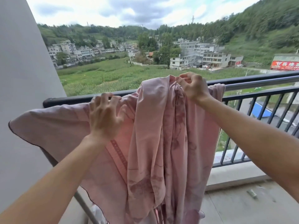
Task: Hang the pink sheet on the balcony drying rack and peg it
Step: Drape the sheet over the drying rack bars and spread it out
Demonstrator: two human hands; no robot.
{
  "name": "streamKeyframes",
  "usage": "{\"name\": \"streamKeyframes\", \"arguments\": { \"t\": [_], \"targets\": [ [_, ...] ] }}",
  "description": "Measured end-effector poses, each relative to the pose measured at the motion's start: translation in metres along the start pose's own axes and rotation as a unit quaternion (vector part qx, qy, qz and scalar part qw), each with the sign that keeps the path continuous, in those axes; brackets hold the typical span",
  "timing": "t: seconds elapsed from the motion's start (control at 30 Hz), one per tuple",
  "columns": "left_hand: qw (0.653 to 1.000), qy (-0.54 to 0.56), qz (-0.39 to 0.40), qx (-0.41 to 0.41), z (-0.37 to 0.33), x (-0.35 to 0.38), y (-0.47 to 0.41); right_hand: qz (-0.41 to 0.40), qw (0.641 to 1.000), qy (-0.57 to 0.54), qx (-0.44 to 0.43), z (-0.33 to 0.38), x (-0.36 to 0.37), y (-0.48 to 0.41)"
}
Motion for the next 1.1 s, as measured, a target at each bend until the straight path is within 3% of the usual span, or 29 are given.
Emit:
{"name": "streamKeyframes", "arguments": {
  "t": [0.1, 0.17, 0.23, 0.3, 0.33, 0.4, 0.53, 0.6, 0.73, 0.87, 1.0, 1.1],
  "targets": [
    [0.995, 0.008, -0.009, 0.104, -0.080, 0.013, 0.006, -0.165, 0.986, -0.005, -0.001, -0.034, -0.040, 0.041],
    [0.988, -0.044, -0.004, 0.147, -0.121, 0.029, 0.005, -0.207, 0.974, -0.009, 0.090, -0.088, -0.053, 0.066],
    [0.984, -0.091, 0.034, 0.152, -0.149, 0.055, -0.001, -0.133, 0.969, -0.054, 0.202, -0.141, -0.041, 0.082],
    [0.984, -0.110, 0.068, 0.122, -0.159, 0.077, -0.013, -0.006, 0.962, -0.142, 0.233, -0.159, -0.011, 0.088],
    [0.986, -0.106, 0.067, 0.110, -0.163, 0.083, -0.019, 0.047, 0.958, -0.177, 0.221, -0.156, 0.001, 0.089],
    [0.992, -0.062, 0.022, 0.105, -0.172, 0.078, -0.032, 0.072, 0.967, -0.182, 0.164, -0.142, 0.004, 0.083],
    [0.992, 0.008, -0.030, 0.126, -0.177, 0.047, -0.054, 0.000, 0.973, -0.229, 0.023, -0.100, -0.064, 0.030],
    [0.994, 0.025, -0.060, 0.084, -0.170, 0.032, -0.076, -0.050, 0.968, -0.246, 0.008, -0.086, -0.110, -0.023],
    [0.989, 0.056, -0.136, -0.025, -0.176, 0.008, -0.134, -0.097, 0.987, -0.129, -0.011, -0.062, -0.159, -0.114],
    [0.987, 0.065, -0.132, -0.060, -0.207, 0.022, -0.174, -0.070, 0.996, -0.007, 0.049, -0.071, -0.157, -0.156],
    [0.992, 0.062, -0.029, -0.101, -0.206, 0.091, -0.170, 0.072, 0.983, 0.145, 0.084, -0.120, -0.120, -0.151],
    [0.980, 0.040, 0.155, -0.114, -0.195, 0.154, -0.157, 0.186, 0.927, 0.296, 0.136, -0.160, -0.098, -0.126]
  ]
}}
Point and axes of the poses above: each hand's wrist, its own y-axis away from the middle knuckle, its own x-axis out of the palm, z = x × y, the point moved 7 cm from there along -y, towards the middle knuckle, and after that the axes turned 1 degree about y, right-handed, at the moved point
